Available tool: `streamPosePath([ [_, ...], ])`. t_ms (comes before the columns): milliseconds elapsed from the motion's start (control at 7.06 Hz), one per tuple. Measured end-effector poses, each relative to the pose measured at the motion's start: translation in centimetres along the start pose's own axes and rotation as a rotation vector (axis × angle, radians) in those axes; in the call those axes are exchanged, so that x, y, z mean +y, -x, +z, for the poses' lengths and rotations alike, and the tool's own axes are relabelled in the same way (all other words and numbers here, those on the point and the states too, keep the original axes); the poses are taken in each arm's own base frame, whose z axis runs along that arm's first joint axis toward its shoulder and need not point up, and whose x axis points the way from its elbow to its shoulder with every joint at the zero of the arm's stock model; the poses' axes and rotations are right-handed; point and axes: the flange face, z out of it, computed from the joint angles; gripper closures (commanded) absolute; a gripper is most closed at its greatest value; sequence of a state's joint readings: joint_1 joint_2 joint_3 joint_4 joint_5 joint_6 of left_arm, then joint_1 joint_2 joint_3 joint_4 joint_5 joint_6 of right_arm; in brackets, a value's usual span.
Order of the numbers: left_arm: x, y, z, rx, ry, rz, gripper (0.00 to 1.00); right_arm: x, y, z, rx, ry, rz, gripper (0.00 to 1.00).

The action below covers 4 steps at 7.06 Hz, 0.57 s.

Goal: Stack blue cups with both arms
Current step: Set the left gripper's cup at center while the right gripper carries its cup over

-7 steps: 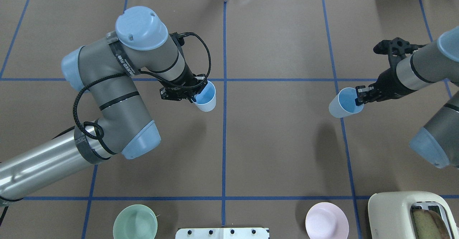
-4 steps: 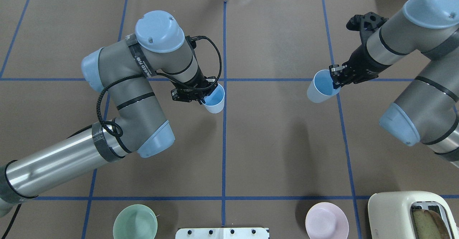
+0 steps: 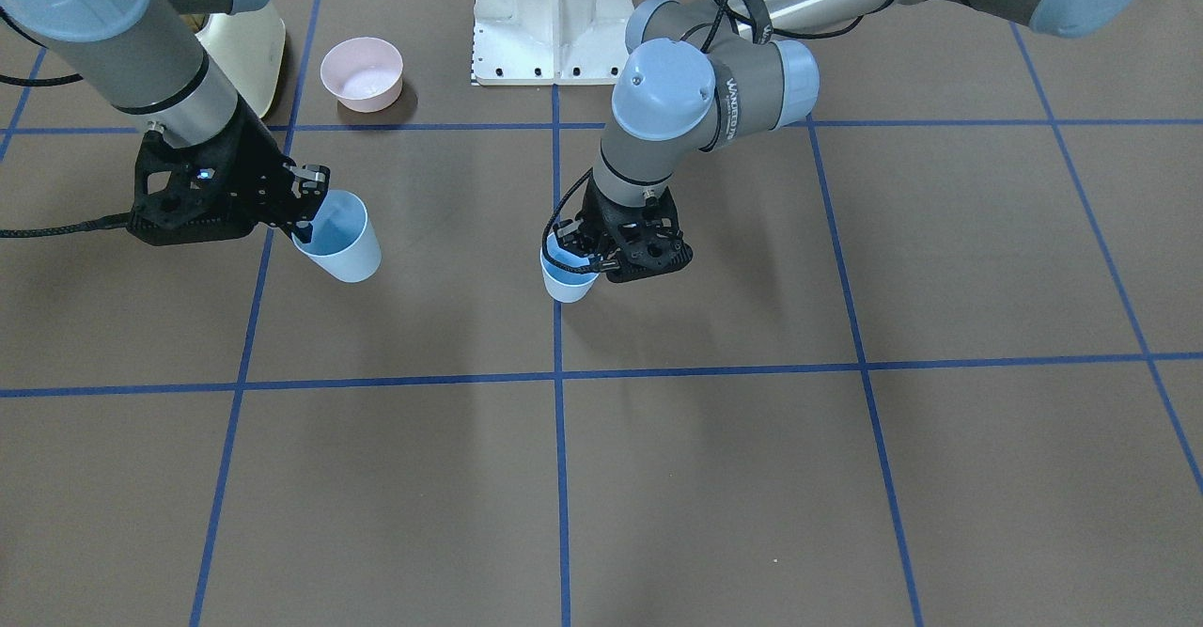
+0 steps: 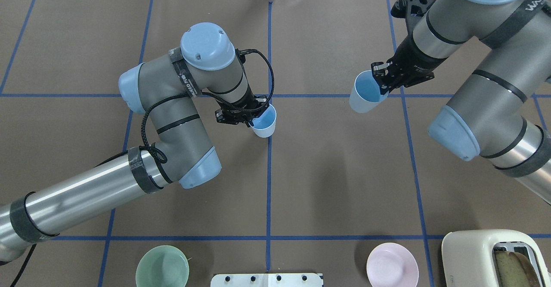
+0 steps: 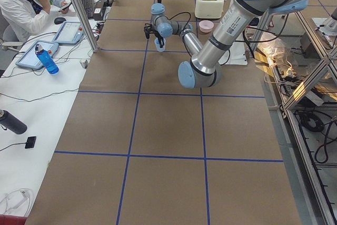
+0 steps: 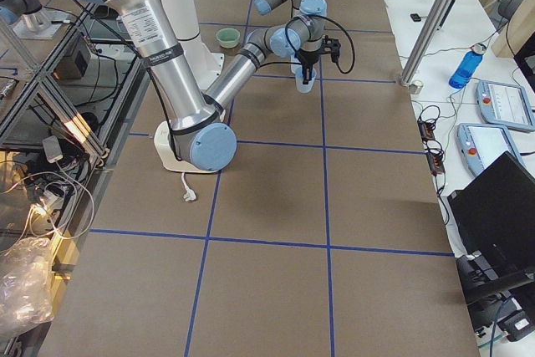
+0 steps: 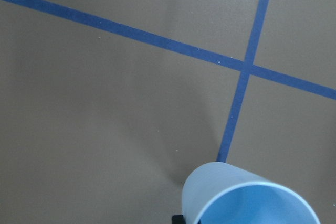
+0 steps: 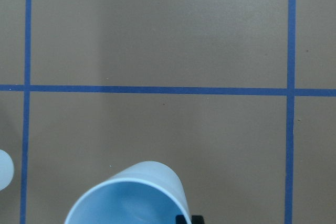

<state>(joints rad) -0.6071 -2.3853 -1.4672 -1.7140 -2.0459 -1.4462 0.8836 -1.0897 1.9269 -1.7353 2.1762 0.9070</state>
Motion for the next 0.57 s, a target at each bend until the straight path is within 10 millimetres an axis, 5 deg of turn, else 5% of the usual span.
streamPosePath([
  [425,0.9,-0.3,1.8,0.004,0.0,0.019,1.0,0.3,1.3,0.4,0.005,0.012,-0.004,1.0],
  [566,1.1,-0.4,2.0,0.012,0.002,0.026,0.69,0.4,1.4,0.6,0.008,0.013,-0.005,1.0],
])
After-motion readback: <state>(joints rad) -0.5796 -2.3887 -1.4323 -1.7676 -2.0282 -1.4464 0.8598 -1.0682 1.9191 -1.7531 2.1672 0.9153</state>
